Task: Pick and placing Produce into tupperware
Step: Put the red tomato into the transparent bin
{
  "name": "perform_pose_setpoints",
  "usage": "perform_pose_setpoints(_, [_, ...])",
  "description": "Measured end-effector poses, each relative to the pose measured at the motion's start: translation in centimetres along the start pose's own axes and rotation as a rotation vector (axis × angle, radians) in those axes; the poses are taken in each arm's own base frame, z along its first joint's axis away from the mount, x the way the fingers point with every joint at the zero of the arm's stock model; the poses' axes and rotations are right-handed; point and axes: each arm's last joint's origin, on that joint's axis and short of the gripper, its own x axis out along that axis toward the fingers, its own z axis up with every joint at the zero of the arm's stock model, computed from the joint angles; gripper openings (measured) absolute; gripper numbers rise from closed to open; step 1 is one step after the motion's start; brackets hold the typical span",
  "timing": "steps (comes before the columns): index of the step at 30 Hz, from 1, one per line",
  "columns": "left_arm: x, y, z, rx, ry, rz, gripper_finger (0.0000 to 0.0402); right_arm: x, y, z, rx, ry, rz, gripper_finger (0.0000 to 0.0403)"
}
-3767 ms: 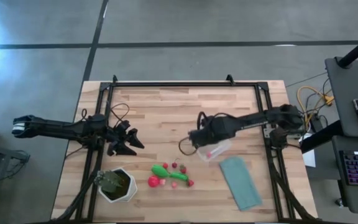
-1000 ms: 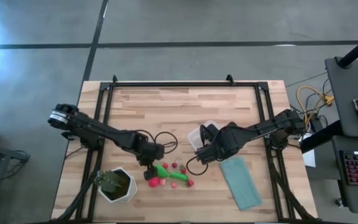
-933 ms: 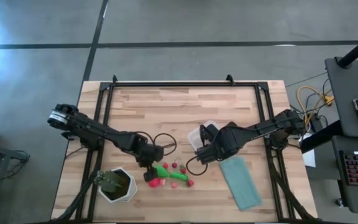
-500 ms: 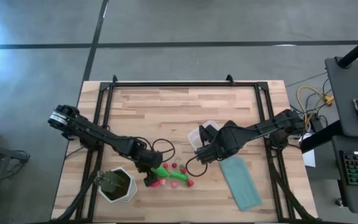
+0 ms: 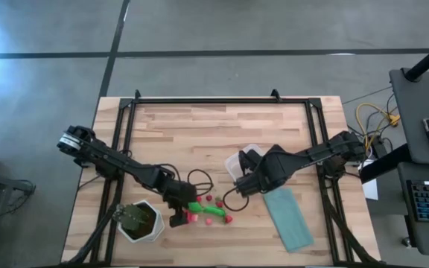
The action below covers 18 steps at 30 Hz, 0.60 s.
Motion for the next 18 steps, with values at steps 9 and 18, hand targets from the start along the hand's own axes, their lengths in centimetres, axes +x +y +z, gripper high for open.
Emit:
perform_pose_setpoints(9, [1.3,-0.1,-1.7,0.127,0.083,0.016,0.0299,-0.2,0.2,-0.4,0.046,-0.001,0.006,0.0325])
perform_pose_setpoints(18, [2.0,0.5,-1.9,0.176,0.076,0.073,0.0299,-0.2,0.2,-0.3,0.048,-0.025,-0.006,0.0325])
